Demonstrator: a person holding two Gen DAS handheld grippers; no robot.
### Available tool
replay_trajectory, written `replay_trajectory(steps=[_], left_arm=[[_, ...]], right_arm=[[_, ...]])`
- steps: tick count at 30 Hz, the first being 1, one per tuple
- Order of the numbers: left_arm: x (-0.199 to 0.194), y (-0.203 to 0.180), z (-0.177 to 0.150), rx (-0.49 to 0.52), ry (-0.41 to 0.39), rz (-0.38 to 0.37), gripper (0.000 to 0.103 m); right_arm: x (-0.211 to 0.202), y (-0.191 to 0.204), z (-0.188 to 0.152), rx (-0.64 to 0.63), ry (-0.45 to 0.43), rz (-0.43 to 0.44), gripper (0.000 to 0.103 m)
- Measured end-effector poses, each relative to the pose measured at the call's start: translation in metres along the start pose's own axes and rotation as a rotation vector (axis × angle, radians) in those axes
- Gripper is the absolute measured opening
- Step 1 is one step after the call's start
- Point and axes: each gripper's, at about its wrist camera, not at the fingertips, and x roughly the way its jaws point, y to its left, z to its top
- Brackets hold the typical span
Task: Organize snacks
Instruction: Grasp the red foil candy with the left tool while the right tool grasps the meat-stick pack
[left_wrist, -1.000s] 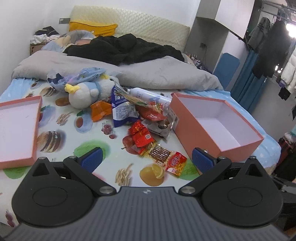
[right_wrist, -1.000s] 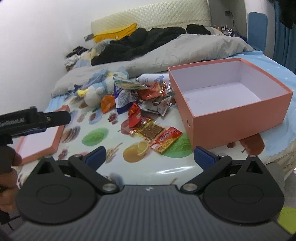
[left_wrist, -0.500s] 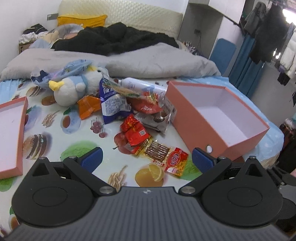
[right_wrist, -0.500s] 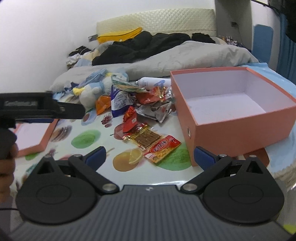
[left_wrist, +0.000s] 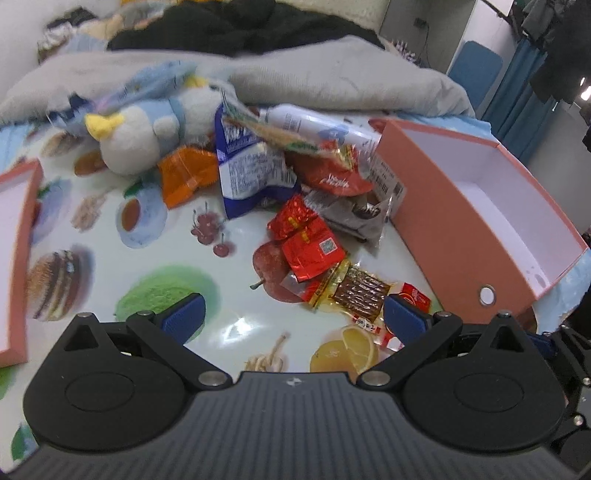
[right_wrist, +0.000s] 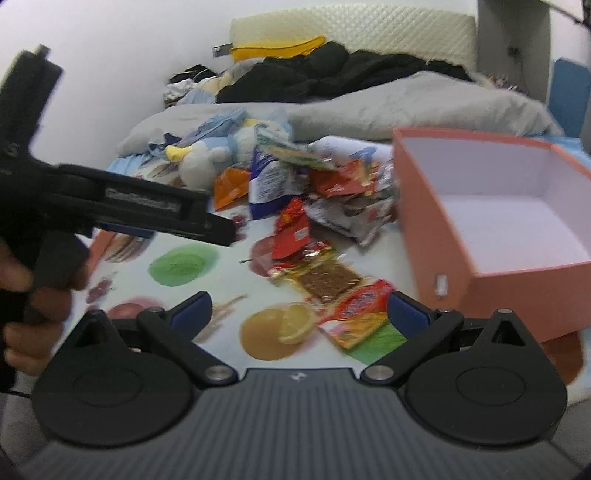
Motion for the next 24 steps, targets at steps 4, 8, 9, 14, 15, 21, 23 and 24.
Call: replay_trajectory(steps=[4, 8, 9, 14, 15, 21, 23, 24], left_arm=[[0.019, 0.011, 0.007, -0.006, 0.004, -0.027, 0.103], [0.044, 0.017, 0.013, -0.004, 0.019, -0.064, 0.102], [0.050, 0.018, 0.015, -0.005, 0.019, -0.075, 0.102], [0.086, 0.019, 0.027, 0.003, 0.039, -0.119, 0.102], [0.092, 0.018, 0.030, 0.010, 0.041, -0.121, 0.102], [0.129, 0.019, 0.055, 0.010, 0.031, -0.154, 0.102], [0.140, 0.016, 0.061, 0.017, 0.032, -0.139, 0.102], [0.146, 0.014, 0.063, 0.027, 0.035, -0.131, 0.102]], right_arm=[[0.020, 0.005, 0.006, -0.041, -0.006, 0.006, 0.103], [0.044, 0.007, 0.007, -0.113, 0.003, -0.015, 0.103], [0.051, 0.007, 0.006, -0.130, 0.007, -0.024, 0.102], [0.083, -0.001, 0.005, -0.159, 0.055, -0.047, 0.098], [0.088, -0.003, 0.005, -0.157, 0.056, -0.053, 0.098], [0.111, -0.011, 0.006, -0.129, 0.088, -0.089, 0.097], [0.119, -0.014, 0.006, -0.120, 0.108, -0.091, 0.097], [0.121, -0.015, 0.006, -0.119, 0.111, -0.078, 0.097]])
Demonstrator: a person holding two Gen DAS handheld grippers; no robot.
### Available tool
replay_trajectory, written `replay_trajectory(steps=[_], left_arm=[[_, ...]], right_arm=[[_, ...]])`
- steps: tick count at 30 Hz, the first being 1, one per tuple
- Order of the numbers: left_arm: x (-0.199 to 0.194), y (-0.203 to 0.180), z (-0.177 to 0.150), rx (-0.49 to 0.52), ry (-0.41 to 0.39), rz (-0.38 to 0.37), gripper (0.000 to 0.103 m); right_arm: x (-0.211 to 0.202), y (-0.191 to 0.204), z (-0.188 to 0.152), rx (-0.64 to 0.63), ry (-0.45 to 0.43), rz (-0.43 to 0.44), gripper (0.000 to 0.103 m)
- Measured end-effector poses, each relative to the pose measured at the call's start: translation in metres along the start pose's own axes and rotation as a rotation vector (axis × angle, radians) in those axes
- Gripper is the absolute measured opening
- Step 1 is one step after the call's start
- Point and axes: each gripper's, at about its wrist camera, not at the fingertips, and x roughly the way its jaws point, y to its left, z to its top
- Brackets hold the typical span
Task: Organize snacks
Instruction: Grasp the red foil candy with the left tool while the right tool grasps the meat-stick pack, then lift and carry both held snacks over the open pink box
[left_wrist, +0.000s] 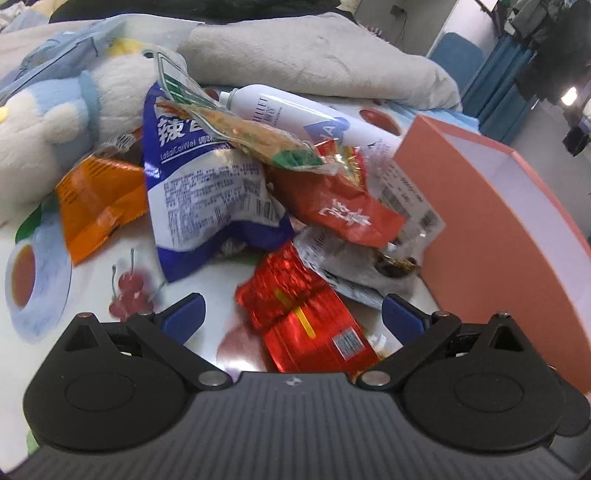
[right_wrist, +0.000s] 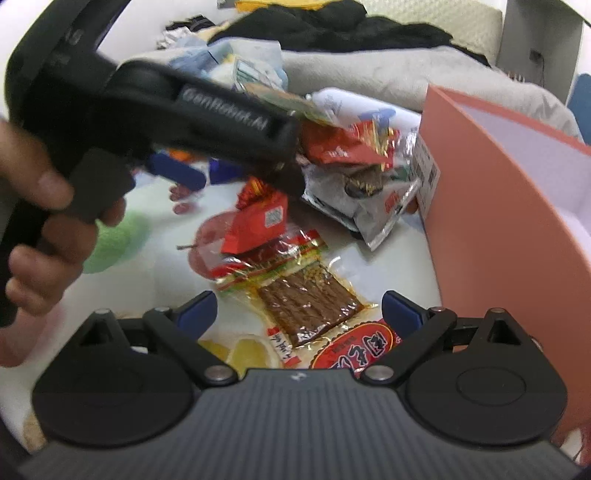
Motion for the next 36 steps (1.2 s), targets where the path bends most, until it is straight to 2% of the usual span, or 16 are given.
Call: replay_trajectory(steps=[2, 6, 8, 15, 17, 19, 23, 25, 31, 36], left_arm=[[0.010, -0.002, 0.003, 0.022, 0.010, 0.008, 0.102], [0.023, -0.004, 0.004, 0.055, 0.012, 0.014, 0.102], [0.027, -0.004, 0.003, 0.065, 0.016, 0.006, 0.094], [0.032, -0.010, 0.003, 0.098, 0.015, 0.037, 0.080], [0.031, -0.010, 0.001, 0.109, 0.011, 0.038, 0.074], [0.030, -0.012, -0.001, 0.126, 0.012, 0.047, 0.071], [0.027, -0.008, -0.001, 0.120, 0.014, 0.026, 0.063], [0.024, -0.004, -0.001, 0.100, 0.019, 0.016, 0.063], [0.009, 0.002, -0.006, 0.059, 0.013, 0.012, 0.062], [-0.015, 0.001, -0.010, 0.035, -0.008, 0.026, 0.062]], right_arm=[[0.003, 0.000, 0.001, -0.014, -0.001, 0.021, 0.097], [0.012, -0.002, 0.001, -0.014, 0.016, -0.007, 0.098], [0.016, -0.006, 0.002, 0.001, 0.023, -0.004, 0.098], [0.021, -0.010, 0.003, 0.006, 0.059, 0.044, 0.099], [0.020, -0.010, 0.002, -0.008, 0.059, 0.060, 0.096], [0.020, -0.009, 0.003, -0.043, 0.051, 0.097, 0.082], [0.019, -0.007, 0.005, -0.061, 0.060, 0.114, 0.079], [0.018, -0.007, 0.006, -0.072, 0.058, 0.118, 0.070], [0.013, -0.010, 0.009, -0.070, 0.055, 0.115, 0.059], [0.005, -0.011, 0.009, -0.069, 0.059, 0.105, 0.058]])
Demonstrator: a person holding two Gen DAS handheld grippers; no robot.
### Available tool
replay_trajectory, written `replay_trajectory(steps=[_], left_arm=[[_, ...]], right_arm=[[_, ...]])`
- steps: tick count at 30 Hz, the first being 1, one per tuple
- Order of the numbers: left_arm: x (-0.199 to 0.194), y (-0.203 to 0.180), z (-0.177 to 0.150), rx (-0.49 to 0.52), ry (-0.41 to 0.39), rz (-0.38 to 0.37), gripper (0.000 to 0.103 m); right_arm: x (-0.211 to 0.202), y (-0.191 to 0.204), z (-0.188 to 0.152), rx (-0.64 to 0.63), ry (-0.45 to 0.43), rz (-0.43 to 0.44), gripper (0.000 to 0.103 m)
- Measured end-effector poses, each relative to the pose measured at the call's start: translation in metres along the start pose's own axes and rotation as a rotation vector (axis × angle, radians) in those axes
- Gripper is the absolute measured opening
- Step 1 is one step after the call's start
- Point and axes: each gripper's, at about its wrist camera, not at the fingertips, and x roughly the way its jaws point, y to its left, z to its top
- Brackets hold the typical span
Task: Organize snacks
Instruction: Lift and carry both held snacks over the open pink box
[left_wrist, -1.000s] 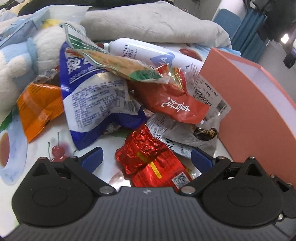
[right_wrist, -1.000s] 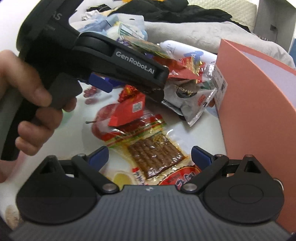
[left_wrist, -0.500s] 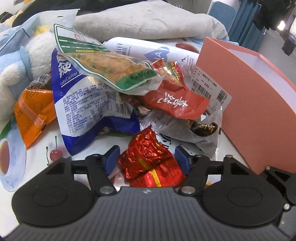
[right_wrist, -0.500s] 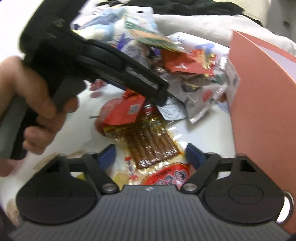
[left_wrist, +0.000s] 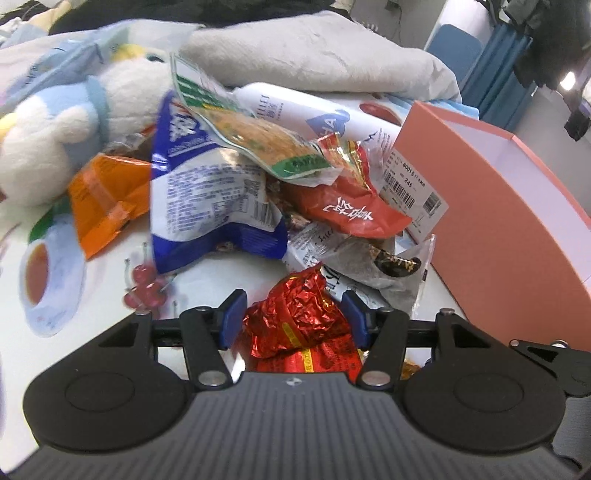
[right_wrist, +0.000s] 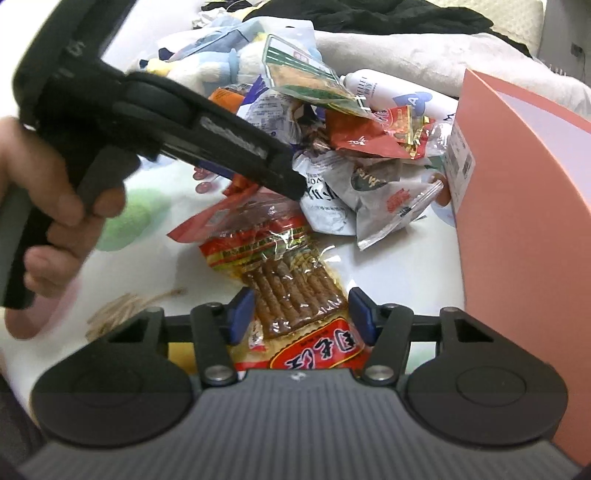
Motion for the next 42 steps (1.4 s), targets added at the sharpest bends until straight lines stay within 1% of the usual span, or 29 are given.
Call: replay_trajectory(steps=[7, 11, 17, 22, 27, 35, 42], left_arm=[[-0.044, 0.004, -0.015, -0.069, -0.032, 0.017, 0.062], [-0.063, 0.002, -0.030, -0.087, -0.032, 0.029, 0.062], [-0.088, -0.006, -0.044, -0.115, -0.041, 0.034, 0.062], [-0.111, -0.014, -0.043, -0.129, -0.069, 0.039, 0.062], [-0.134, -0.027, -0.025, -0.118, -0.114, 0.056, 0.062], [-0.171, -0.058, 0.027, -0.053, -0.215, 0.056, 0.062], [-0.192, -0.093, 0.078, 0.007, -0.288, 0.013, 0.062]], right_arm=[[-0.019, 0.005, -0.008, 0.003, 0.010, -0.013, 0.057], [-0.028, 0.005, -0.012, 0.022, 0.005, -0.026, 0.057], [-0.049, 0.009, -0.013, 0.043, -0.022, -0.044, 0.057], [-0.072, 0.012, -0.007, 0.040, -0.060, -0.070, 0.057], [-0.097, 0.009, 0.008, 0.045, -0.120, -0.100, 0.058], [-0.134, -0.003, 0.047, 0.046, -0.252, -0.165, 0.057], [-0.160, -0.035, 0.073, 0.072, -0.344, -0.245, 0.057]])
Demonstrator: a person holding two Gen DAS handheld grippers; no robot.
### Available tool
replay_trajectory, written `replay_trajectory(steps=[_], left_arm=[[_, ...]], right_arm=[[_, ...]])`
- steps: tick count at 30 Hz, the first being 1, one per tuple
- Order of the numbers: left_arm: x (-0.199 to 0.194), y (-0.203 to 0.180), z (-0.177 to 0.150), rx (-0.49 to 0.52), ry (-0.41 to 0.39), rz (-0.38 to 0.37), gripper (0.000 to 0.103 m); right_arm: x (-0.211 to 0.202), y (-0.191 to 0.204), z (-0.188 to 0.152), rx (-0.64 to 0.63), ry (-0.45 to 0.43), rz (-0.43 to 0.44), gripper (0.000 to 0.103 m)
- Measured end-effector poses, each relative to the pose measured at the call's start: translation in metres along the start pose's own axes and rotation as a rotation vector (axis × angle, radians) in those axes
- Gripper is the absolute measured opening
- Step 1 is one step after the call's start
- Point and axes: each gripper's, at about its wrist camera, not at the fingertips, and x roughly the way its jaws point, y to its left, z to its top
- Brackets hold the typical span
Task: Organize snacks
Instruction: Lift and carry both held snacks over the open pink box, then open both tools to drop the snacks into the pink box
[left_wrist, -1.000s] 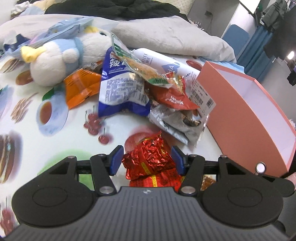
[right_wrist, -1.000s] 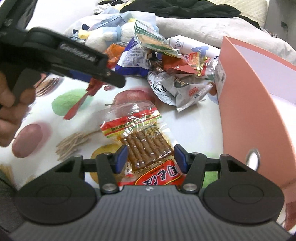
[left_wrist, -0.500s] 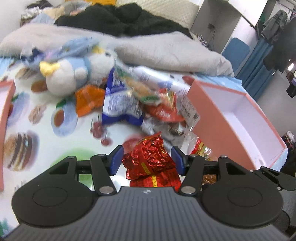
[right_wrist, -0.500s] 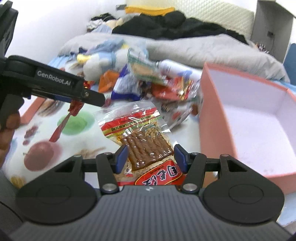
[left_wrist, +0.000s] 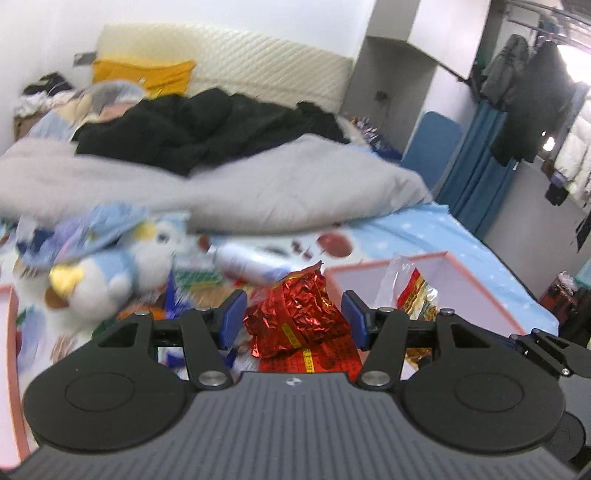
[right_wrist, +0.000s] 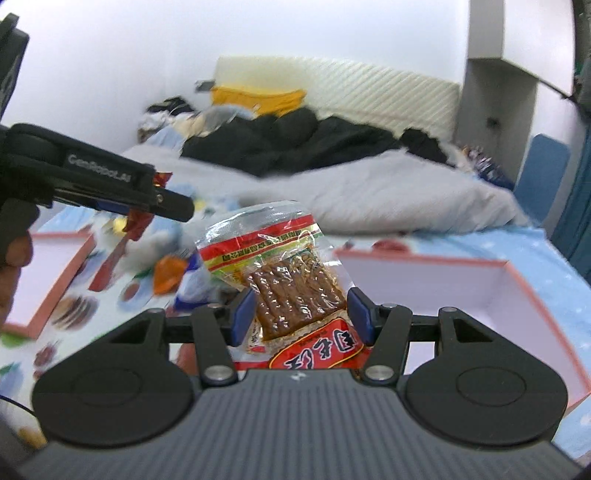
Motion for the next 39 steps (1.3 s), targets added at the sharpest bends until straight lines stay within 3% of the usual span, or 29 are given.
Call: replay_trajectory(steps=[7, 12, 17, 25, 32, 35, 39], left_arm=[[0.007, -0.047, 0.041, 0.050, -0.054, -0.075, 0.062], [0.040, -0.086, 0.055, 0.097, -0.006, -0.134, 0.063], [0.088, -0.123, 0.051, 0.123, 0.101, -0.179, 0.063], [0.157, -0.174, 0.025, 0.228, 0.225, -0.170, 0.063], [0.212, -0.181, 0.000, 0.268, 0.343, -0.164, 0.063], [0.227, -0.174, -0.010, 0.228, 0.395, -0.163, 0.063], [0.233, -0.175, -0.013, 0.222, 0.407, -0.163, 0.064]], right_arm=[[-0.009, -0.038, 0.029, 0.014, -0.084, -0.094, 0.057], [-0.003, -0.072, 0.035, 0.060, -0.097, -0.154, 0.057], [0.027, -0.115, 0.019, 0.145, -0.009, -0.203, 0.058], [0.045, -0.158, -0.009, 0.186, 0.084, -0.261, 0.058], [0.083, -0.183, -0.046, 0.264, 0.233, -0.182, 0.058], [0.094, -0.185, -0.062, 0.283, 0.280, -0.178, 0.058], [0.101, -0.185, -0.074, 0.307, 0.304, -0.161, 0.061]])
